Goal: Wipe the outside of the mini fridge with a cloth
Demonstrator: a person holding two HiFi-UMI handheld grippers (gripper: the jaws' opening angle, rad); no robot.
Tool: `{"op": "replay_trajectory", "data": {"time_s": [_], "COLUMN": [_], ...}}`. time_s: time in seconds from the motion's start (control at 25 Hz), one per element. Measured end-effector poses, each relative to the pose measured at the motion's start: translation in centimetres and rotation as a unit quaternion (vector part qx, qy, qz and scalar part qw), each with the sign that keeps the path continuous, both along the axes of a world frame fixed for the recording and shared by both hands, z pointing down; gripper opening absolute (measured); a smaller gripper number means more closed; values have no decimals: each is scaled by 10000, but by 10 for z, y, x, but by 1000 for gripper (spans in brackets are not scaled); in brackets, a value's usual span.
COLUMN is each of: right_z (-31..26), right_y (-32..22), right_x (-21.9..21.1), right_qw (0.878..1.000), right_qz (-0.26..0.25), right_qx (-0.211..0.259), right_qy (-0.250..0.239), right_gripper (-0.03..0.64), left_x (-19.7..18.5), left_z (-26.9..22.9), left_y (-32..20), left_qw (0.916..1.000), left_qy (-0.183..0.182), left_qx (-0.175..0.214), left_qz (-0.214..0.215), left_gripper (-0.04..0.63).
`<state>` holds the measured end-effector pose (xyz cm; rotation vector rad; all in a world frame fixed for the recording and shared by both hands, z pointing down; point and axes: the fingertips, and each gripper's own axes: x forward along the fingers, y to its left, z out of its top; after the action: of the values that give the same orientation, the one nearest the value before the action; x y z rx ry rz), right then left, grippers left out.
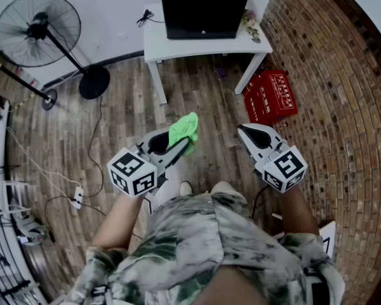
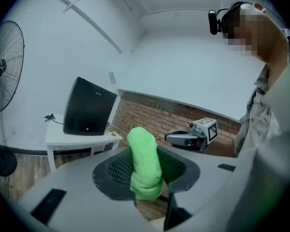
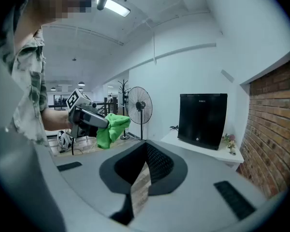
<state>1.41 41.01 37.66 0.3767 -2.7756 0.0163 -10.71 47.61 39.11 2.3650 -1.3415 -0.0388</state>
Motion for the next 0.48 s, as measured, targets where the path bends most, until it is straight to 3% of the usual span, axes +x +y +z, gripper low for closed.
{"op": "replay_trajectory", "data": {"time_s": [0.48], "right_z": [-2], "right_y": [-59], "right_x": [-8], "right_qw": [9998], "right_qz": [-76], "right_qx": [-172], "right_qy": [23], "right_gripper": [21], "left_x": [1], "left_z": [-9], "left_y": [-61], "left_qw": [9995], "left_qy": [184], "left_qx": [-97], "left_qz": [252], "left_gripper": [147]}}
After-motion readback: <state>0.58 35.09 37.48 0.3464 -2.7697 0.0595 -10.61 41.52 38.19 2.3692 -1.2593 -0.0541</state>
